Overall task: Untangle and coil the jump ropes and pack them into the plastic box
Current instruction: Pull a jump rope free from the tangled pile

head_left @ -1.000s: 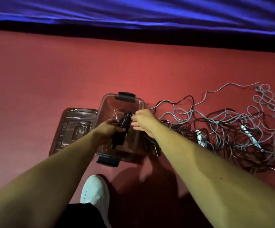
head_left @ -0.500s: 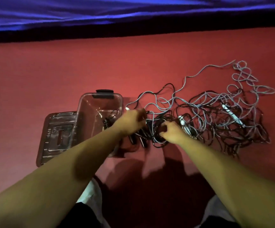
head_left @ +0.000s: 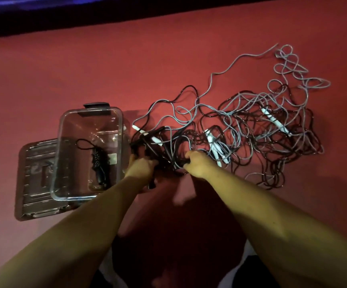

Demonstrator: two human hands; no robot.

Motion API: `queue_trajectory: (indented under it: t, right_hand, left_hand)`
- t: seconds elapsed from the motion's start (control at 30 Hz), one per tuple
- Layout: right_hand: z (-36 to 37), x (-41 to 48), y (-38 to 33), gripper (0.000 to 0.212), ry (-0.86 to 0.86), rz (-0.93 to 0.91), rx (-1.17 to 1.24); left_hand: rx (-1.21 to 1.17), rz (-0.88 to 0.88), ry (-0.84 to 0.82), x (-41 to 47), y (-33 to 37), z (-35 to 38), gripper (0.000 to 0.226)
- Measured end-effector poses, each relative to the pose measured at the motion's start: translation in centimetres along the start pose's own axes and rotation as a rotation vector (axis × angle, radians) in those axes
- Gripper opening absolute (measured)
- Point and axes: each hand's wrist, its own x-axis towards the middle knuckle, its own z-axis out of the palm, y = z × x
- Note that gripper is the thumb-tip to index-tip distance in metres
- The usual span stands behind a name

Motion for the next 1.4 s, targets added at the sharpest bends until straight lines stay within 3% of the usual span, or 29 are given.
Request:
queue_trajectory:
  t: [0.1, 0.23, 0.3, 0.4, 0.47, 0.6, 0.8, 0.9, 1.07, 1.13, 1.27, 1.33, 1.4]
  right_hand:
    - [-0.5, 0.2, -0.2, 0.04, 0.079, 0.026, 0.114]
    - [-3.2, -1.0, -1.7, 0.075, 0.205, -0.108, 0.307]
    - [-5.6, -2.6, -3.6, 0.059, 0.215, -0.249, 0.383]
    - [-9.6, -5.7, -6.9, 0.009, 0.256, -0.37, 0.523]
    - [-12.1, -7.9, -8.5, 0.012, 0.289, -0.403, 0.529]
    - [-15.6, -12.5, -10.2, 0.017, 0.32, -0.453, 0.475]
    - [-18.6, -17.4, -8.4, 0.032, 0.344, -0.308, 0.24]
    - [-20.0, -20.2, -7.5, 0.038, 0.371, -0.304, 0.211]
    - [-21.7, -23.1, -9.5, 0.036, 0.435, -0.441, 0.166]
    - [-22.1, -23.7, -10.4, 0.032, 0.454, -0.477, 0.173]
    - [-21.9, -25.6, -12.8, 0.021, 0.275, -0.595, 0.257]
    - [-21.6, -25.9, -14.5, 0.02, 0.284, -0.629, 0.18]
    - [-21.6, -26.0, -15.6, 0.02, 0.306, -0.654, 0.215]
  left_hand:
    - [-0.343, 0.098, 0.04, -0.4, 0.3, -2.2, 0.033]
    - [-0.662, 0.205, 0.084, -2.1, 1.2, -10.1, 0.023]
    - [-0.87, 0.262, 0.056, -3.9, 1.8, -14.2, 0.012]
    - [-1.129, 0.273, -0.027, -7.2, 2.0, -19.3, 0.025]
    - [-1.305, 0.274, -0.059, -9.1, 1.6, -22.1, 0.023]
    - [-1.543, 0.359, 0.058, -13.1, 1.4, -28.6, 0.021]
    - [-1.908, 0.578, 0.288, -19.8, 1.1, -36.6, 0.011]
    - [-1.863, 0.451, 0.371, -21.9, -0.1, -37.6, 0.022]
    - [-1.796, 0.301, 0.226, -23.4, 1.0, -34.7, 0.013]
    - [-1.778, 0.307, 0.186, -23.9, 2.2, -34.3, 0.014]
    - [-1.648, 0.452, 0.251, -24.6, 4.6, -34.0, 0.023]
    - [-1.462, 0.489, 0.22, -24.1, 4.9, -33.4, 0.031]
    - [-1.234, 0.449, 0.174, -23.4, 4.6, -32.7, 0.025]
